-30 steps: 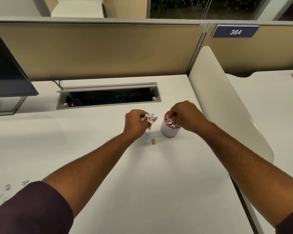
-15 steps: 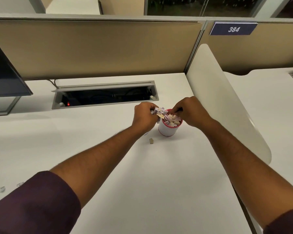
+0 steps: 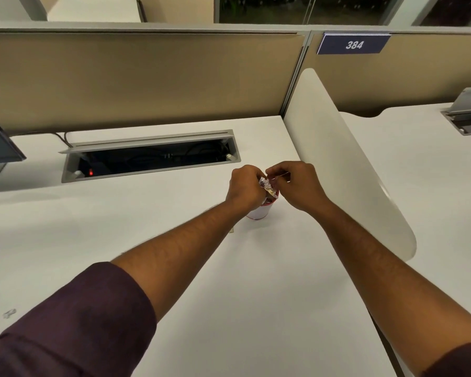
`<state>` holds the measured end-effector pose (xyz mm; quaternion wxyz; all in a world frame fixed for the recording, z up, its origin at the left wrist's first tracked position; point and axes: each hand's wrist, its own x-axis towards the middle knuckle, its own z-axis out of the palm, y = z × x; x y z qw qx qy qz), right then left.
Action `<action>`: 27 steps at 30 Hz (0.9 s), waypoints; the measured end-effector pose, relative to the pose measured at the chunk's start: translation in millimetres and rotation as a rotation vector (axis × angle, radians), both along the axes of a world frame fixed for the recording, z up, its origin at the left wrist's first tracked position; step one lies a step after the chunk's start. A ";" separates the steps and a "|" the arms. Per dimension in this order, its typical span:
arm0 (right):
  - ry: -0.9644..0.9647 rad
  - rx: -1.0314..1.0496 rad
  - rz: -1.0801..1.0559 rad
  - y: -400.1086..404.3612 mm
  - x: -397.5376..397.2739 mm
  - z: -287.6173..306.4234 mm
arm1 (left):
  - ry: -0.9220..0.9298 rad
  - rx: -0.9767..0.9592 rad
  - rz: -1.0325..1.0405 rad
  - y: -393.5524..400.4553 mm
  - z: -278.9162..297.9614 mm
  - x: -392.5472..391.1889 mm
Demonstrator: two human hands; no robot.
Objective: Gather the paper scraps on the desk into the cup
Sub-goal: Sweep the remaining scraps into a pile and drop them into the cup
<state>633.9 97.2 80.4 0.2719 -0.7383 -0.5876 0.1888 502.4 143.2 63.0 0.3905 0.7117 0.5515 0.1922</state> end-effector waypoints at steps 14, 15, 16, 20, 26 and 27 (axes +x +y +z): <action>0.100 -0.078 0.085 -23.2 3.1 1.9 | -0.153 -0.140 0.032 5.1 13.9 -9.2; 0.064 -0.072 0.102 -24.4 2.2 -0.4 | -0.172 -0.158 0.035 5.2 14.3 -11.4; 0.016 -0.068 0.122 -25.4 1.1 -2.6 | -0.189 -0.173 0.037 5.1 14.6 -13.1; -0.213 -0.080 0.192 -25.7 -7.0 -8.1 | -0.214 -0.171 0.072 3.5 14.6 -19.1; -0.243 0.051 0.131 -19.7 -6.8 -1.4 | -0.268 -0.080 0.140 4.1 8.4 -32.5; -0.241 0.064 0.109 -16.9 -6.5 -1.2 | -0.258 -0.059 0.153 4.2 6.0 -34.5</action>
